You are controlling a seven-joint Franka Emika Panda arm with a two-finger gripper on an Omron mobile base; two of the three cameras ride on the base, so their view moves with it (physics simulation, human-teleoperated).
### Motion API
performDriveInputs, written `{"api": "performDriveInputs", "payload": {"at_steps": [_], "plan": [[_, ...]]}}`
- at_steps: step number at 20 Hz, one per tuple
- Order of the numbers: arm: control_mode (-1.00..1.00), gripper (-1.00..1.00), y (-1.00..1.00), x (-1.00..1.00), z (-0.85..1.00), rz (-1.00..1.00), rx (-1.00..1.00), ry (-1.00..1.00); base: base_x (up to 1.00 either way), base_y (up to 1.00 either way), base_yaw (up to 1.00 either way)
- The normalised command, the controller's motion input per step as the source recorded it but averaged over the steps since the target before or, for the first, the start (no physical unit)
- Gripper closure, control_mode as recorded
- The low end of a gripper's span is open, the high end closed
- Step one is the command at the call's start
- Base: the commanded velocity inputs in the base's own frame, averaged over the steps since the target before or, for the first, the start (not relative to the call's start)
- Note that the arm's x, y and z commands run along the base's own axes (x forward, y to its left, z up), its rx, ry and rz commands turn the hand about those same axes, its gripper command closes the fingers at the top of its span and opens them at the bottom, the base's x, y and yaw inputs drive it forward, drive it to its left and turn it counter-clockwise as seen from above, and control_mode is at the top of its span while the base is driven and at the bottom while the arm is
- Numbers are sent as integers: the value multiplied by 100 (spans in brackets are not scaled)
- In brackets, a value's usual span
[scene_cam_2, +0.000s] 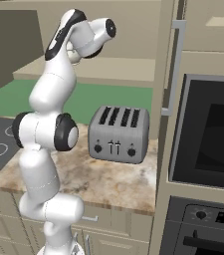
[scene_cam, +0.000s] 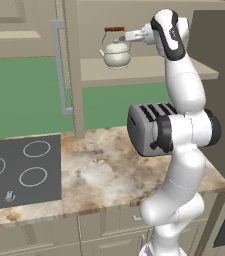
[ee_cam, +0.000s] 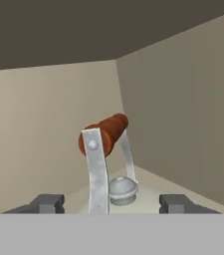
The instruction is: Open the cabinet, pick the kettle from the cabinet, and place it in the sink.
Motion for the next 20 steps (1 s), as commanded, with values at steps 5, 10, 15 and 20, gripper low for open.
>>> {"api": "performDriveInputs", "payload": {"at_steps": [5,10,15,20], "plan": [[-100,100,1,-4,-11,0,0,0,0,0,0],[-100,100,0,-9,-10,0,0,-1,0,0,0],[-100,100,0,-41,-5,0,0,-15,0,0,0],[-100,100,0,-58,-4,0,0,-17,0,0,0]]}}
